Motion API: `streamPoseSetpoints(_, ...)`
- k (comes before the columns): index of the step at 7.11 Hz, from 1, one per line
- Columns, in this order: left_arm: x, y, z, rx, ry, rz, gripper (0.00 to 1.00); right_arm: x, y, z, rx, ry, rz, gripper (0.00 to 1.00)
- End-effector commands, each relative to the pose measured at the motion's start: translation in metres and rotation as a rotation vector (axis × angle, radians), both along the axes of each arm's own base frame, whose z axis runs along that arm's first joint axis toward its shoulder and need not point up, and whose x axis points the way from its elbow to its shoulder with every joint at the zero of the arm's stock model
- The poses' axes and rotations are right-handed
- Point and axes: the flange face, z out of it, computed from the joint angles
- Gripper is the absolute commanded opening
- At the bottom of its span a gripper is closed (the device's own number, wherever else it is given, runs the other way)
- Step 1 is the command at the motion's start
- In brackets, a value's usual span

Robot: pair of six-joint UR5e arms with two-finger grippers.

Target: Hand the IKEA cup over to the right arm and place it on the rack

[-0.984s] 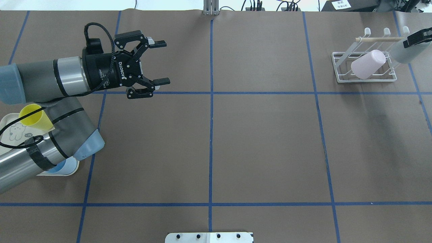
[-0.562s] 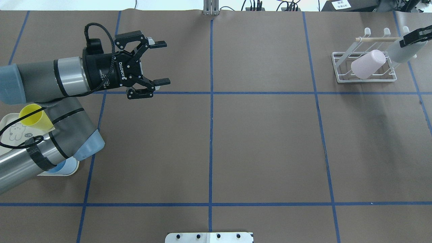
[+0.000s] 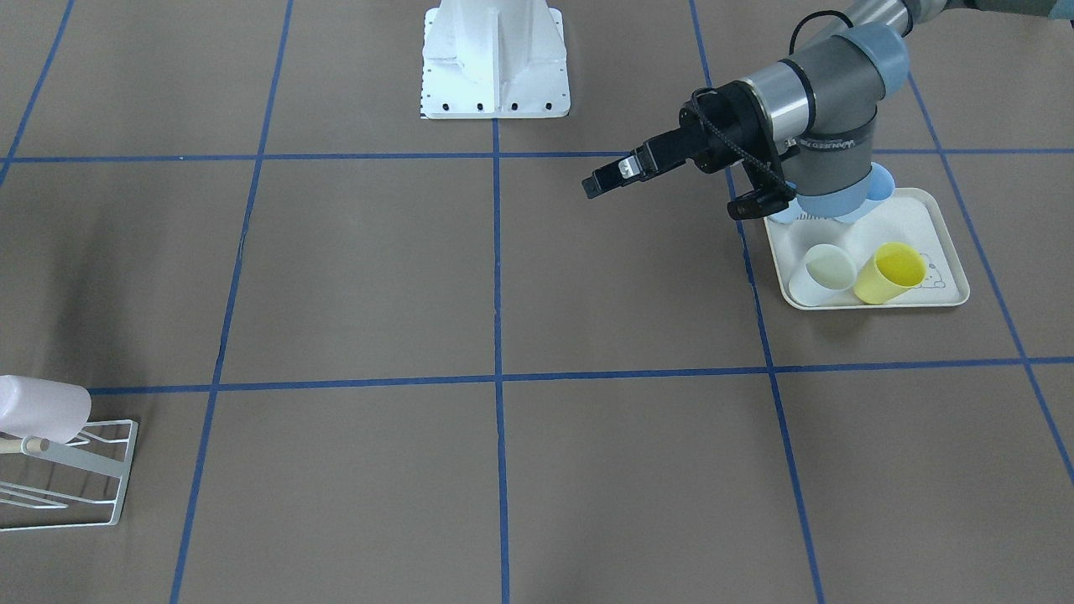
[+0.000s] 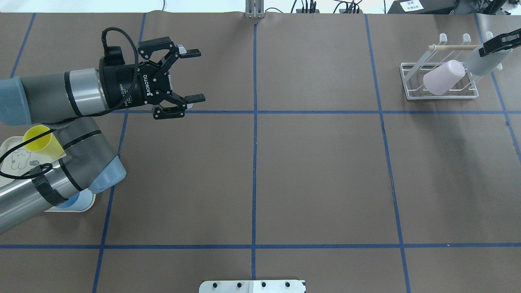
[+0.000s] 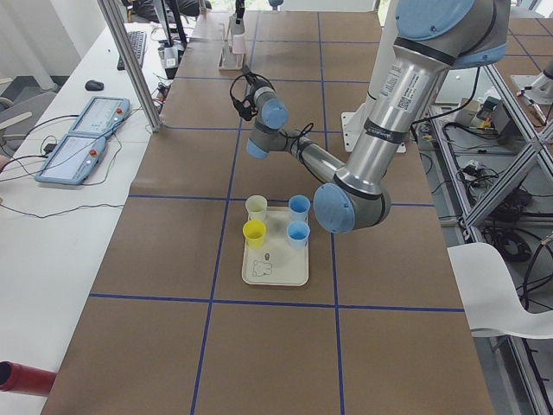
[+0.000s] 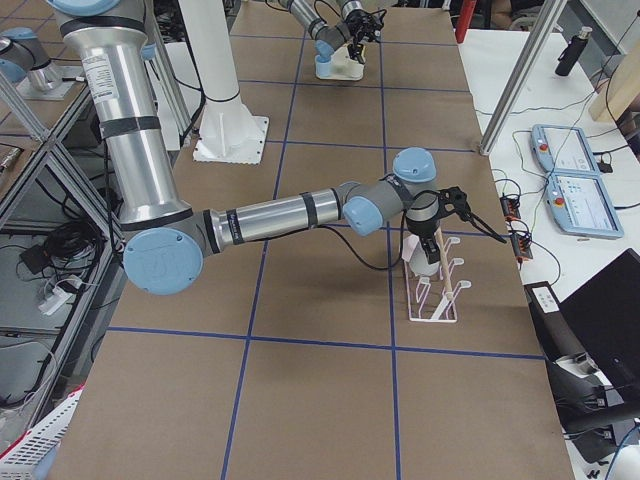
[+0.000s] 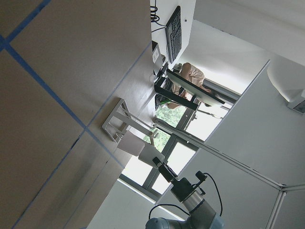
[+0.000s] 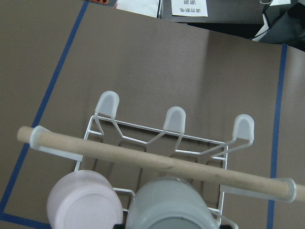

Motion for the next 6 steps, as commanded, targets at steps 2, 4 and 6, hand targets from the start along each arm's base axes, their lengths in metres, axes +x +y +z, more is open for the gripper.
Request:
streamPoseSetpoints(2, 0.000, 0.001, -0.001, 0.001, 0.001, 0.001, 1.00, -0.013, 0.000, 0.005, -0.009, 0.005, -0.017, 0.28)
streamPoseSetpoints(4, 0.000, 0.001, -0.001, 0.002, 0.002, 0.001, 1.00, -0.021, -0.009, 0.005, -0.013, 0.007, -0.028, 0.31)
streamPoseSetpoints(6, -0.001, 0.000, -0.002, 0.003, 0.003, -0.001, 1.00, -0.034, -0.024, 0.008, -0.021, 0.011, -0.042, 0.89)
